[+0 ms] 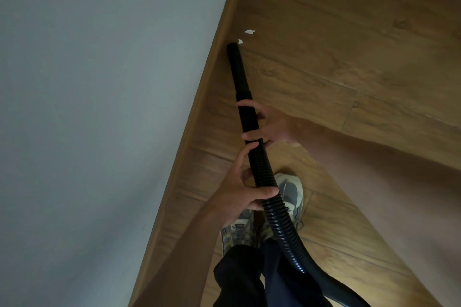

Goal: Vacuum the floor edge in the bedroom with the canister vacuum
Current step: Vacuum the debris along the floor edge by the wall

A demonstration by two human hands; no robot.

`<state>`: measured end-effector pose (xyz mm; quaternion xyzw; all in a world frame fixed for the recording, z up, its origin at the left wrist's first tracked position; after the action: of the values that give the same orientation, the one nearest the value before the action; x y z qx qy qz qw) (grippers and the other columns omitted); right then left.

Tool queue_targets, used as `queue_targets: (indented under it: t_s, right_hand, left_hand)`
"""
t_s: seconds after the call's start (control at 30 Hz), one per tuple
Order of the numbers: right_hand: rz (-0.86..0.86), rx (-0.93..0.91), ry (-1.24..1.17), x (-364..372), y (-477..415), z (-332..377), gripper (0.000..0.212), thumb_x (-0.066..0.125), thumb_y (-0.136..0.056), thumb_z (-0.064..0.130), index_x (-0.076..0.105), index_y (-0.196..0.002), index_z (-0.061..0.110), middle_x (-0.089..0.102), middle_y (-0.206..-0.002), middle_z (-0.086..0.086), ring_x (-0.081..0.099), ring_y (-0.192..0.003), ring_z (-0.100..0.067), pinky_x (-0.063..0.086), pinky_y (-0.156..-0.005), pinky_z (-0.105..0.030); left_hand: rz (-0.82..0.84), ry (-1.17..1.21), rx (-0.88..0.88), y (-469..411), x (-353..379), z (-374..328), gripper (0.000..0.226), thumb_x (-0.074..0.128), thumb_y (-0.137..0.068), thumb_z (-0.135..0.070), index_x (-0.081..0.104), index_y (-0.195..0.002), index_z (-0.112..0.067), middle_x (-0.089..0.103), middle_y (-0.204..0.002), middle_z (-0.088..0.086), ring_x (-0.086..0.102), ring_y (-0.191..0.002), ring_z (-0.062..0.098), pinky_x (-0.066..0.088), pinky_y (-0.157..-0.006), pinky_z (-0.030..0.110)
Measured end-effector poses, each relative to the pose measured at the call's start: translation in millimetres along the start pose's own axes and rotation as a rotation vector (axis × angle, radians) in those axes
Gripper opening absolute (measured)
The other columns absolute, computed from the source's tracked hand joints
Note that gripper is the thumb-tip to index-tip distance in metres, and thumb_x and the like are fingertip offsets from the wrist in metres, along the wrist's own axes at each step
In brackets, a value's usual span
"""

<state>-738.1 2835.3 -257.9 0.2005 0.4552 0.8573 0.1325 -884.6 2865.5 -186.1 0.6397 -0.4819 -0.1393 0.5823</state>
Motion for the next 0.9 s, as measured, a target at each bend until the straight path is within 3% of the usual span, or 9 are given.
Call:
queue_targets:
  t_s: [0.17, 0.37, 0.7, 0.9]
  right_hand:
    - [-0.040, 0.011, -0.012, -14.0, 7.0, -2.8, 0.080, 0.076, -0.086, 0.006, 0.038, -0.145, 0.046, 0.049, -0.115, 0.007, 0.062, -0.103, -0.015, 0.062, -0.070, -0.033]
    - [-0.051, 0.012, -0.006, -31.4, 11.6, 5.5, 0.082, 0.076, -0.085, 0.007, 0.037, -0.145, 0.047, 0.048, -0.121, 0.003, 0.062, -0.105, -0.018, 0.062, -0.071, -0.034]
    - [-0.046, 0.006, 0.007, -42.8, 7.1, 18.8, 0.084, 0.075, -0.086, 0.004, 0.035, -0.147, 0.044, 0.047, -0.112, 0.008, 0.062, -0.101, -0.016, 0.062, -0.066, -0.031]
    - [-0.031, 0.012, 0.007, -50.9, 8.7, 36.7, 0.086, 0.077, -0.085, 0.006, 0.034, -0.148, 0.046, 0.048, -0.126, 0.000, 0.061, -0.105, -0.017, 0.062, -0.071, -0.034]
  left_hand:
    - [0.012, -0.046, -0.020, -2.9, 10.2, -7.4, 0.094, 0.077, -0.076, 0.012, 0.047, -0.129, -0.059, 0.056, -0.131, 0.008, 0.066, -0.113, 0.026, 0.061, -0.080, 0.050]
    - [0.024, -0.076, -0.026, -10.1, 22.4, -20.6, 0.095, 0.078, -0.076, 0.011, 0.045, -0.130, -0.060, 0.054, -0.134, 0.005, 0.066, -0.112, 0.024, 0.061, -0.079, 0.047]
    - [0.000, -0.099, -0.021, -17.5, 26.6, -33.6, 0.097, 0.077, -0.076, 0.013, 0.043, -0.133, -0.058, 0.055, -0.131, 0.006, 0.066, -0.111, 0.027, 0.059, -0.084, 0.055]
    - [-0.015, -0.114, 0.000, -17.9, 32.5, -52.2, 0.098, 0.078, -0.074, 0.013, 0.043, -0.133, -0.057, 0.055, -0.129, 0.009, 0.067, -0.110, 0.030, 0.060, -0.082, 0.054]
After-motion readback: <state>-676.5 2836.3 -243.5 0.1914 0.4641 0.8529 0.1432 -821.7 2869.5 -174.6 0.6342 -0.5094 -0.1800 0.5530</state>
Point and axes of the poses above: each hand's wrist, its own y-axis away from the middle knuckle, its own x-axis out of the palm, z = x × y, the point moved 5 cm from there along -y, towards the middle knuckle
